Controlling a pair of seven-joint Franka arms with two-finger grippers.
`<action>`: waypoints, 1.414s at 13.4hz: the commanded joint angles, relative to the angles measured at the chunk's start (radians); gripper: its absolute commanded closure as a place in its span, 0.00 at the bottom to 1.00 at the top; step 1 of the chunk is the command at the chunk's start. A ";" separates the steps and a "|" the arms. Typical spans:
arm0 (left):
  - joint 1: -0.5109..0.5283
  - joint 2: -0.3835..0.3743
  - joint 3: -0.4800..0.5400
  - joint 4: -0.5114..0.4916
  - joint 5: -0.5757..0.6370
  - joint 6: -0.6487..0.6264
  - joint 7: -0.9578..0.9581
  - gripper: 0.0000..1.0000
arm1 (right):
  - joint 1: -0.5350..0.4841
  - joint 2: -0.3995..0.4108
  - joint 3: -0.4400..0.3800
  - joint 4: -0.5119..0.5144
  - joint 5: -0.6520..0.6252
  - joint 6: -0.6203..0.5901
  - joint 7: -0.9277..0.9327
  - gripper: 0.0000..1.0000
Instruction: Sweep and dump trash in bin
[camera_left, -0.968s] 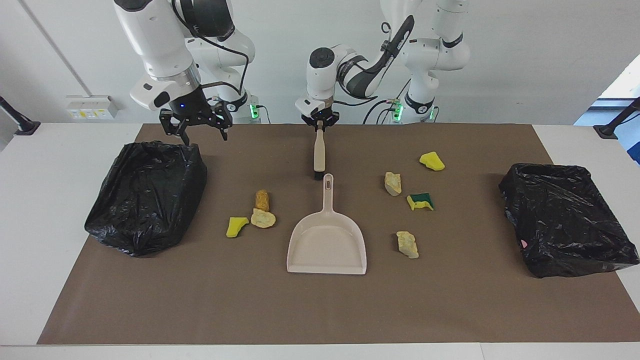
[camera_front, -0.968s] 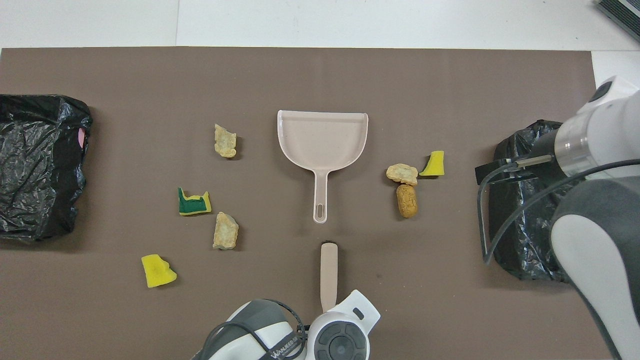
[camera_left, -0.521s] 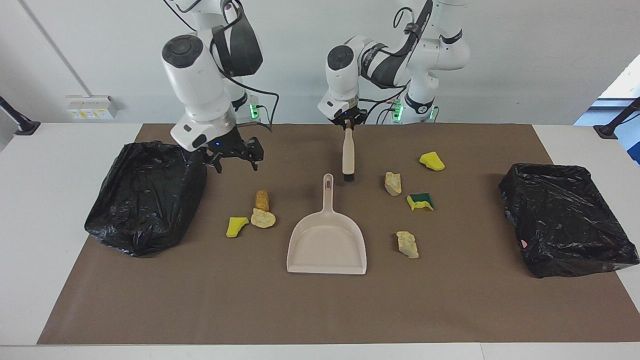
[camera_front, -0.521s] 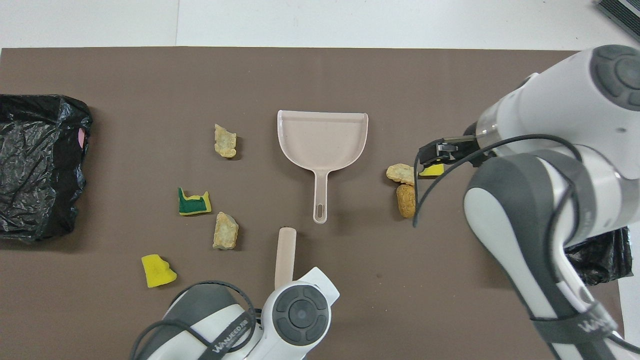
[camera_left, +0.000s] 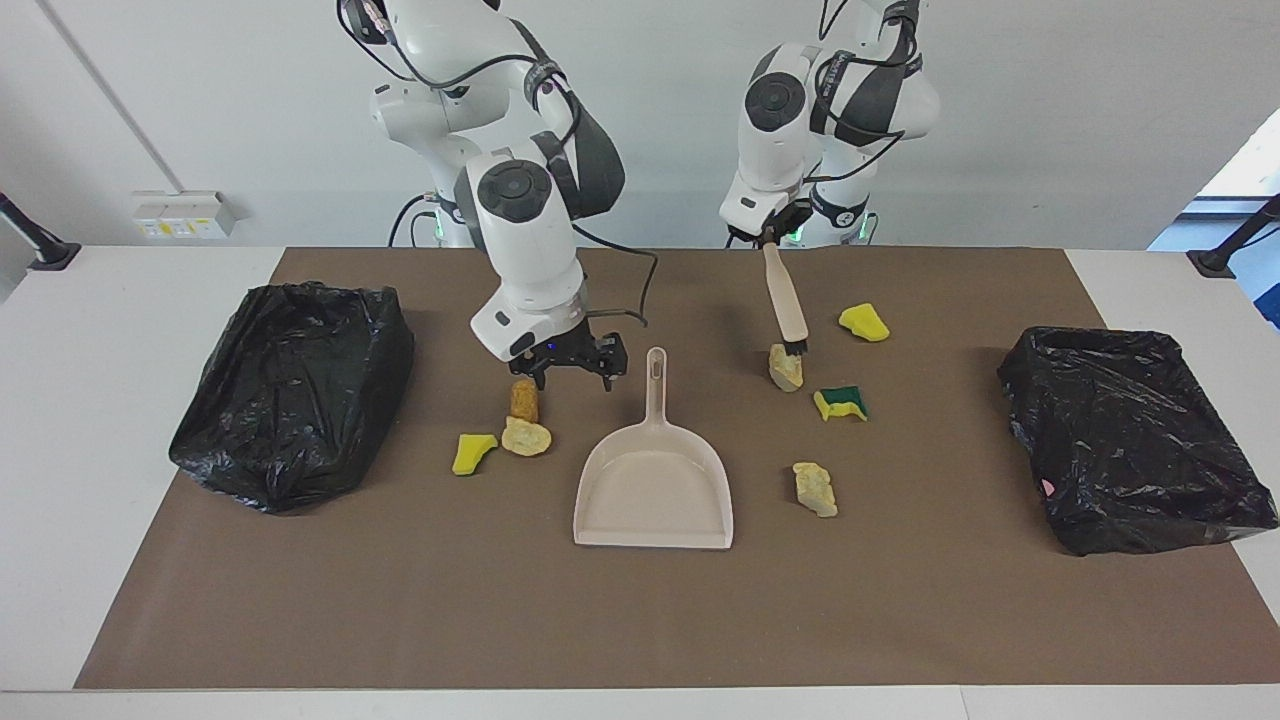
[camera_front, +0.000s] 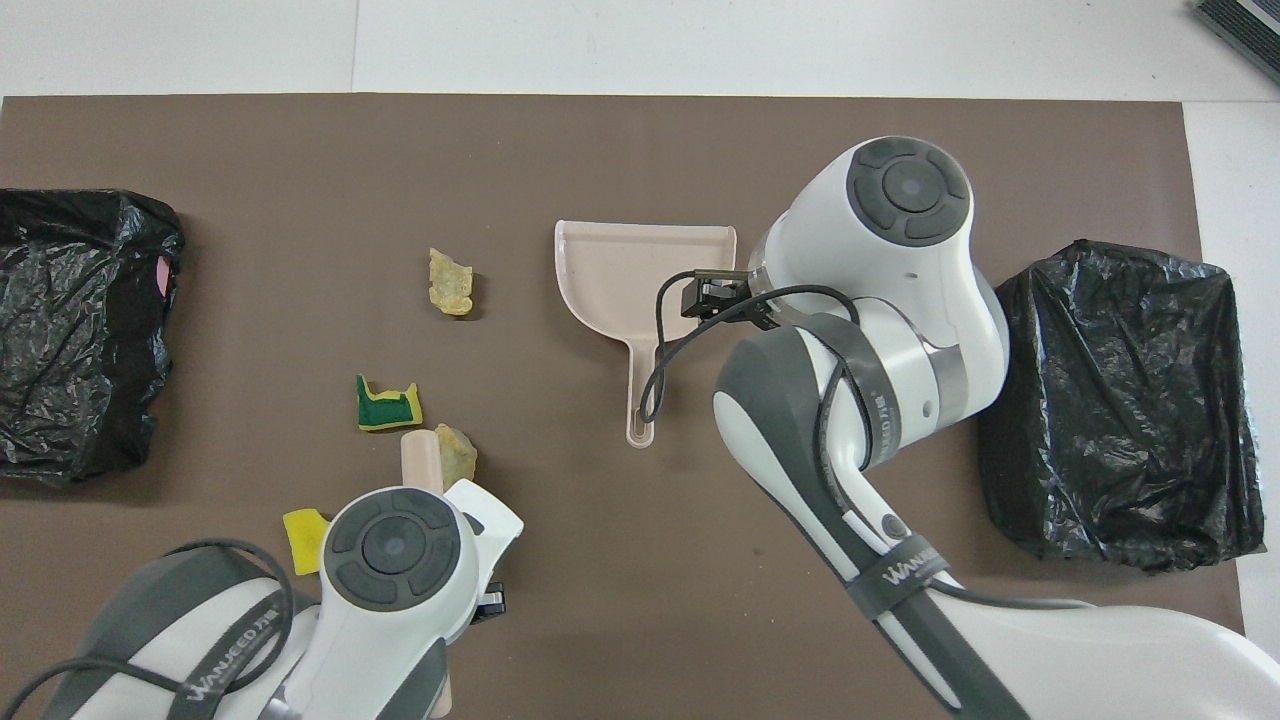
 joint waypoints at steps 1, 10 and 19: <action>0.059 -0.024 0.043 -0.041 0.058 0.016 0.003 1.00 | 0.045 0.094 0.004 0.076 0.054 0.032 0.106 0.00; 0.076 -0.208 0.241 -0.308 0.129 0.044 -0.014 1.00 | 0.124 0.134 0.005 0.006 0.063 0.072 0.118 0.00; 0.036 -0.230 0.229 -0.400 0.103 0.094 -0.262 1.00 | 0.127 0.105 0.005 -0.043 0.064 0.047 0.097 1.00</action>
